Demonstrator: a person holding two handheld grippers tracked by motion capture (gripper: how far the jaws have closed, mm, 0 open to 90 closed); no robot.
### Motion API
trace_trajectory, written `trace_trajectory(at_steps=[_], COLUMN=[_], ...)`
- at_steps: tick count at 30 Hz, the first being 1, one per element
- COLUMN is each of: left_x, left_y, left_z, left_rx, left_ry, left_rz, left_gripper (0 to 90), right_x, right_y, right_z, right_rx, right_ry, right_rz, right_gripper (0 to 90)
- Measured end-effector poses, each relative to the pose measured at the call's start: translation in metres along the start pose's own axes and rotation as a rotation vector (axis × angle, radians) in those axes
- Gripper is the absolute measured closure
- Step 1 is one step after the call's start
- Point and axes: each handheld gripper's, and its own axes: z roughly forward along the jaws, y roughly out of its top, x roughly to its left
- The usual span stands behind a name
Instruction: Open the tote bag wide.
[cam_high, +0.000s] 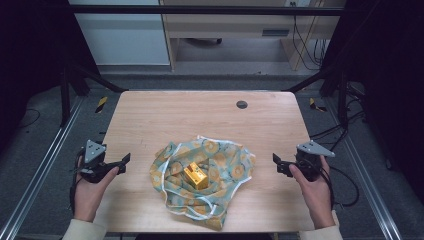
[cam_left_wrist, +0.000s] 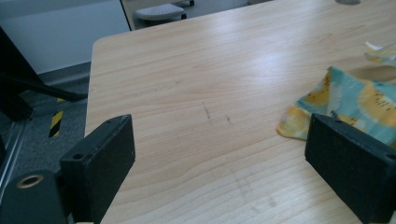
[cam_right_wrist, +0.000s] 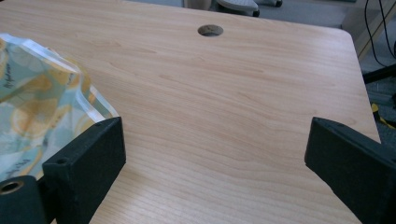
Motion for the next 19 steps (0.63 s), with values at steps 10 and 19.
trace_trajectory(at_steps=[10,19], left_x=[0.0,-0.01], left_y=[-0.011,-0.013], left_z=[0.016,0.022], left_rx=[0.15,0.201], left_ry=[-0.013,-0.034], left_rz=[0.02,0.072], left_gripper=[6.5,6.1], right_x=[-0.01,-0.012], right_y=[-0.02,-0.031], right_z=[0.012,0.021], right_rx=[0.114,0.197], right_ry=[0.004,0.015], right_rz=[0.029,0.033], right_gripper=[5.9,6.5])
